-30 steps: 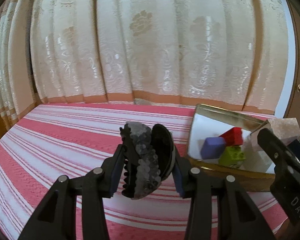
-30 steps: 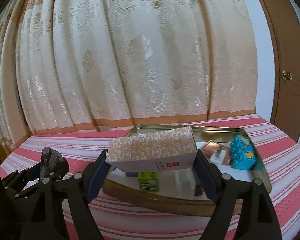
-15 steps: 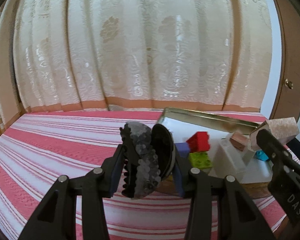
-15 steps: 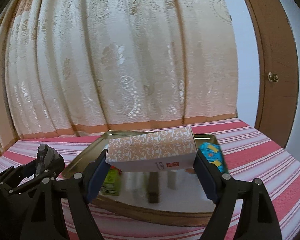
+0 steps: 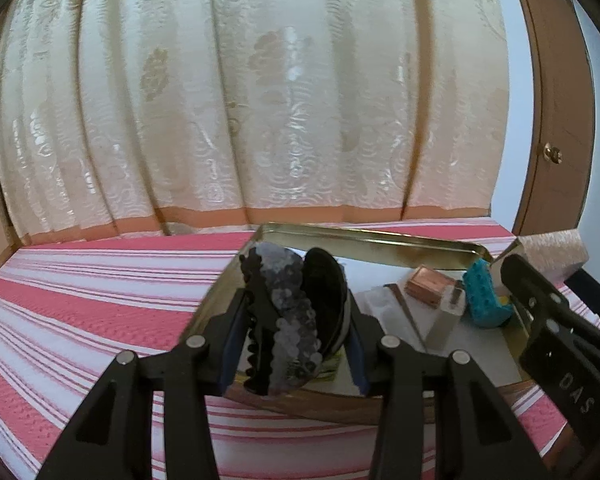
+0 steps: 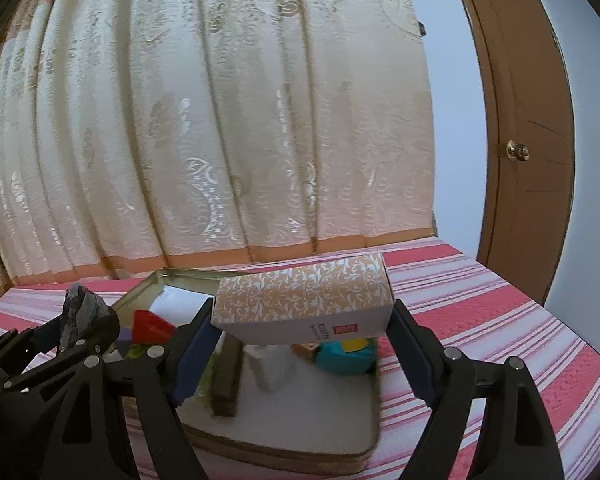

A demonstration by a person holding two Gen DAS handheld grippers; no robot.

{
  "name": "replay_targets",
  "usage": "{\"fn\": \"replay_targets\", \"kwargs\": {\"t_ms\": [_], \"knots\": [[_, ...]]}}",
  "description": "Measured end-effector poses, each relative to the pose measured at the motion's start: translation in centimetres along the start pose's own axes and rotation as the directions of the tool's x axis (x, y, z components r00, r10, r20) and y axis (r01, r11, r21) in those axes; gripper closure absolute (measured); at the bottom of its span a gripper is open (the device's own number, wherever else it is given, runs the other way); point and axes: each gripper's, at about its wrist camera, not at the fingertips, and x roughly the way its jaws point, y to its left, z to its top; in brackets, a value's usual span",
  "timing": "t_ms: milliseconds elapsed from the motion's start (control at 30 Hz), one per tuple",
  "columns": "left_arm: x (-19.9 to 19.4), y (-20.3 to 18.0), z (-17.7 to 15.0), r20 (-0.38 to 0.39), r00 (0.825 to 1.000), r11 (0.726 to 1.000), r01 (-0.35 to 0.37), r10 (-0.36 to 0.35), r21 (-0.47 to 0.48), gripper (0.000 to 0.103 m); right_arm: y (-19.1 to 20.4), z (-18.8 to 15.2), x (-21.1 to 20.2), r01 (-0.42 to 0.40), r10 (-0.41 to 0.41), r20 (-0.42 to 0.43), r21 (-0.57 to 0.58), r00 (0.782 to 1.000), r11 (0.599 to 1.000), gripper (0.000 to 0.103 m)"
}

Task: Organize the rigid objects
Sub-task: 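Lower the hair clip and patterned box into the tray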

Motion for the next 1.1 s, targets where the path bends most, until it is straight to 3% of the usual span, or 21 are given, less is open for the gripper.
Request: {"fn": "replay_targets", "kwargs": {"t_ms": [633, 1100], "knots": [[2.4, -5.0, 0.9, -0.017, 0.998, 0.998, 0.058, -0.057, 0.033, 0.06, -3.5, 0.6, 2.0, 0.084, -0.085, -0.003, -0.029, 0.996, 0.996, 0.02], [4.1, -4.5, 0.5, -0.042, 0.999, 0.998, 0.03, -0.028, 0.056, 0.06, -3.1, -0.1, 4.4, 0.073, -0.077, -0.098, -0.044, 0.992, 0.996, 0.02]]}}
